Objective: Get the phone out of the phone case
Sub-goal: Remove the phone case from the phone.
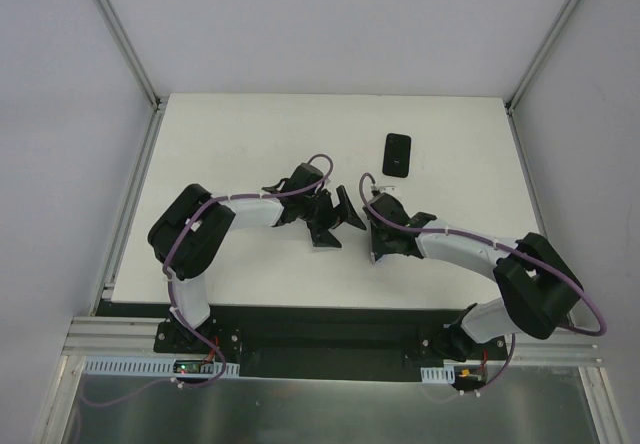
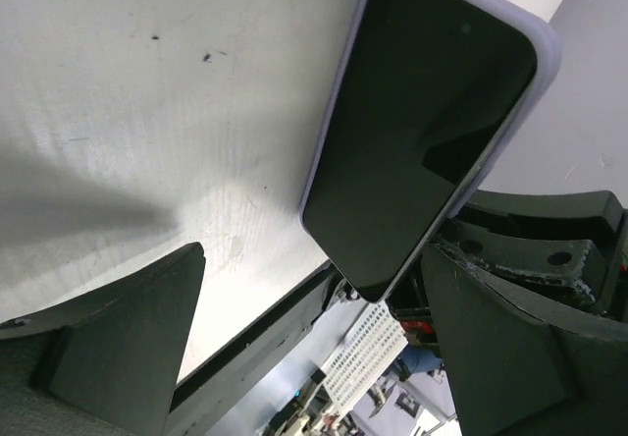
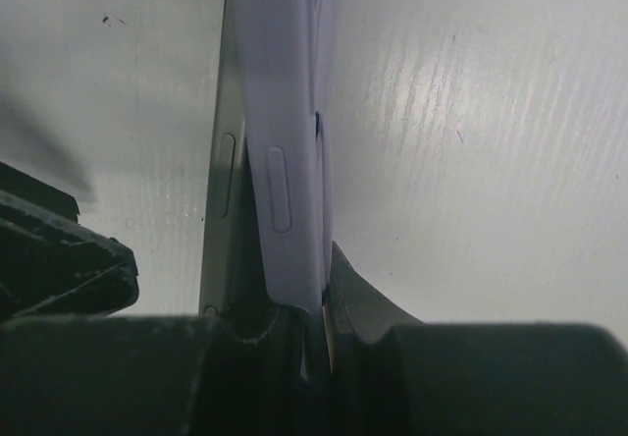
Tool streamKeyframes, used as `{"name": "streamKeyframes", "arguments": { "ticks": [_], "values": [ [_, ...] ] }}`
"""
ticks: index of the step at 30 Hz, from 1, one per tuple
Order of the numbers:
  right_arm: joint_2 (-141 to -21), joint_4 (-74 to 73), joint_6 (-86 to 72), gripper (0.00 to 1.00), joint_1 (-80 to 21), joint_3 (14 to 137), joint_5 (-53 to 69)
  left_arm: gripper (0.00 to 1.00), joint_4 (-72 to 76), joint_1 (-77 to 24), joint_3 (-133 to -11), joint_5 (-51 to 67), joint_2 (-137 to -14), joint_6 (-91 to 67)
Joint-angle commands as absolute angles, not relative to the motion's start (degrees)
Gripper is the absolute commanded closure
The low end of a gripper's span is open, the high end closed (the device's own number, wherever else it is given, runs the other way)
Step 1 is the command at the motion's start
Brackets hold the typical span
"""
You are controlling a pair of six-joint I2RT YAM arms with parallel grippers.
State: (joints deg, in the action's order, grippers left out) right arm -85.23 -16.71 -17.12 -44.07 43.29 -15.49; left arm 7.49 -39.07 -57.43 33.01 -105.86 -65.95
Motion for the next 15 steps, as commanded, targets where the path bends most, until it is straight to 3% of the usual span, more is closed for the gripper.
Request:
{"name": "streamKeyframes", "arguments": {
  "ticks": [1, 15],
  "values": [
    [-89.31, -5.8, -15.47, 0.99, -44.12, 35.33, -8.87, 0.09, 9.32, -39.81, -59.77, 36.82, -105.38, -62.32],
    [-84.9, -6.5, -7.03, 0.98, -44.12, 35.24, -3.78, 0.13, 10.02, -40.43, -57.74, 35.16, -102.22, -60.29]
  ]
}}
